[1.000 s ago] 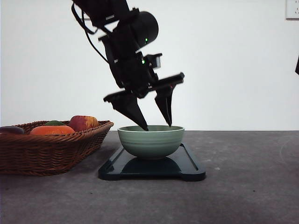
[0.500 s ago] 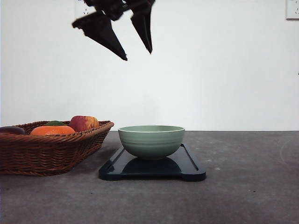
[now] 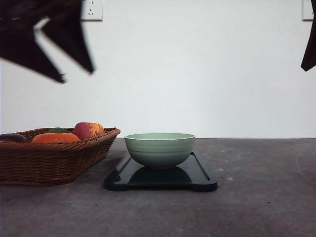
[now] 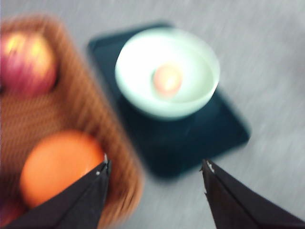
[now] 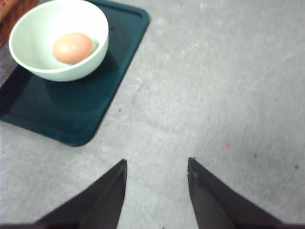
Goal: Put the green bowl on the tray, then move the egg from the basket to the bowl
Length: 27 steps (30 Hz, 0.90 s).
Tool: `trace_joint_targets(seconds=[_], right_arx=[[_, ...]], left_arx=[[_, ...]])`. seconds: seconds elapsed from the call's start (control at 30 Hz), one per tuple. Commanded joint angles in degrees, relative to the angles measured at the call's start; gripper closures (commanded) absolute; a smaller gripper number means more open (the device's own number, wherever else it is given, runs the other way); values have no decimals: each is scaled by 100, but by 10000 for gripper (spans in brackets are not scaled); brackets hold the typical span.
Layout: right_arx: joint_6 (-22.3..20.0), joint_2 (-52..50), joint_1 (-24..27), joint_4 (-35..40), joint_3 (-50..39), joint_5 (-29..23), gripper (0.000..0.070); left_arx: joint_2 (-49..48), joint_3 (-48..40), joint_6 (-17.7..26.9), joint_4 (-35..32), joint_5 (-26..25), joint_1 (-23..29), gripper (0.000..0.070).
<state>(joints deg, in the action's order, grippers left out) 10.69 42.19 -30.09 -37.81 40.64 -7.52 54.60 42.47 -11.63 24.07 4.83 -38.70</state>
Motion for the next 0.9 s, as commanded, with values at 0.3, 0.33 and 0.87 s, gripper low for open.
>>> trace_joint_targets(seconds=[0.3,0.33,0.87], right_arx=[[-437,44,-48,747,-9,23,449],[-466,44,-48,795,-9,43,449],[-734,33,-48,714,-9,766,622]], left_arx=[[-1899,-611,23,1053,769,356,315],[-2019,-611,38,1121,773,412,315],[-3020,-618,195,1285,764,1071,494]])
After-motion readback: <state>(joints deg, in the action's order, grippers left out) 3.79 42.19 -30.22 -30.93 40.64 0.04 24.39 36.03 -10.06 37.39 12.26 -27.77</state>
